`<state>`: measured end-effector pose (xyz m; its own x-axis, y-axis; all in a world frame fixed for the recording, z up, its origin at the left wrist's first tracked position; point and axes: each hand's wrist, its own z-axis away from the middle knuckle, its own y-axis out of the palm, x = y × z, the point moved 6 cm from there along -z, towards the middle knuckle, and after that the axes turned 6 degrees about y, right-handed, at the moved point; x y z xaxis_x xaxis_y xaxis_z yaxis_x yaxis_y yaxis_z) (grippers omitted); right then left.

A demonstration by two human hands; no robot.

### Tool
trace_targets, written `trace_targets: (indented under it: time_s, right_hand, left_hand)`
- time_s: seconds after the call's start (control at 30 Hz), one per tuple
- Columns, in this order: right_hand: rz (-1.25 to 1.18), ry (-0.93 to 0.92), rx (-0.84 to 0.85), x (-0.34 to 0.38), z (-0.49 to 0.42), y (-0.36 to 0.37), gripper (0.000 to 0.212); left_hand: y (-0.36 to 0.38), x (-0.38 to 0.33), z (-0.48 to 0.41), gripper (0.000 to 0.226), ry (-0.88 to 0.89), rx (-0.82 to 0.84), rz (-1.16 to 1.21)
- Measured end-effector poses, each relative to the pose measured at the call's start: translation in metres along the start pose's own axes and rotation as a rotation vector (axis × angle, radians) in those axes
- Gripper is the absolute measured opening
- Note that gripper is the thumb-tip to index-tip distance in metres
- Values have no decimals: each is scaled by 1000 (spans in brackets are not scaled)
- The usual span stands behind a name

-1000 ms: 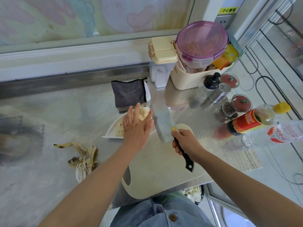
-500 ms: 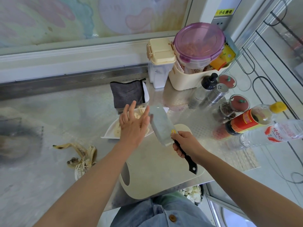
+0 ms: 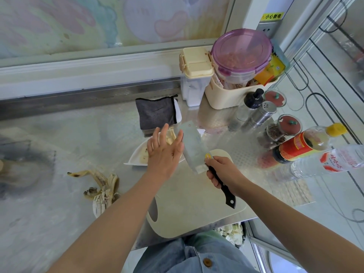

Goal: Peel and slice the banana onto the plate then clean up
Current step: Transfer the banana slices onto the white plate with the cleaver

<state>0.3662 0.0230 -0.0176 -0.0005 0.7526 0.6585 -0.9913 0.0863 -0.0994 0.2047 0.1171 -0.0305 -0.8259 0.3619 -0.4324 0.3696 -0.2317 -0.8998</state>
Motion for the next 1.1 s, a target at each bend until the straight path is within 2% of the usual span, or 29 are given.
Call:
trace_targets:
  time_s: [0.13, 0.3, 0.4, 0.47, 0.5, 0.57, 0.63, 0.67, 0.73, 0.87, 1.0, 1.1]
  right_hand:
    - [-91, 5, -29, 0, -2, -3, 26]
    - [-111, 3, -29, 1, -4, 1, 27]
    - [-124, -3, -12, 1, -3, 4, 26]
    - [-138, -17, -13, 2, -1, 2, 27]
    - [-128, -30, -17, 2, 0, 0, 27]
    - [-71, -60, -31, 3, 1, -3, 29]
    - [16, -104, -50, 3, 1, -5, 33]
    - [53, -131, -57, 3, 2, -5, 35]
    - [104, -184, -63, 5, 4, -4, 38]
    - [195, -265, -36, 8, 7, 2, 39]
    - [287, -265, -25, 4, 4, 5, 39]
    - [311, -254, -74, 1, -1, 0, 38]
  left_hand:
    - [4, 13, 9, 68, -83, 6, -5]
    - [4, -7, 20, 59, 88, 8, 35]
    - [5, 0, 22, 61, 16, 5, 24]
    - [1, 10, 22, 54, -72, -32, 56]
    - [-3, 13, 22, 50, -136, -74, 126]
    - [-11, 16, 19, 49, -384, -134, 464]
    - [-11, 10, 16, 58, -640, -99, 1075]
    - [-9, 4, 14, 64, -706, -79, 1347]
    - [-10, 0, 10, 67, -739, -62, 1631]
    - [-2, 2, 9, 76, -766, -65, 1803]
    - [0, -4, 10, 72, -742, -23, 1926]
    - [2, 0, 14, 77, -744, -27, 1925]
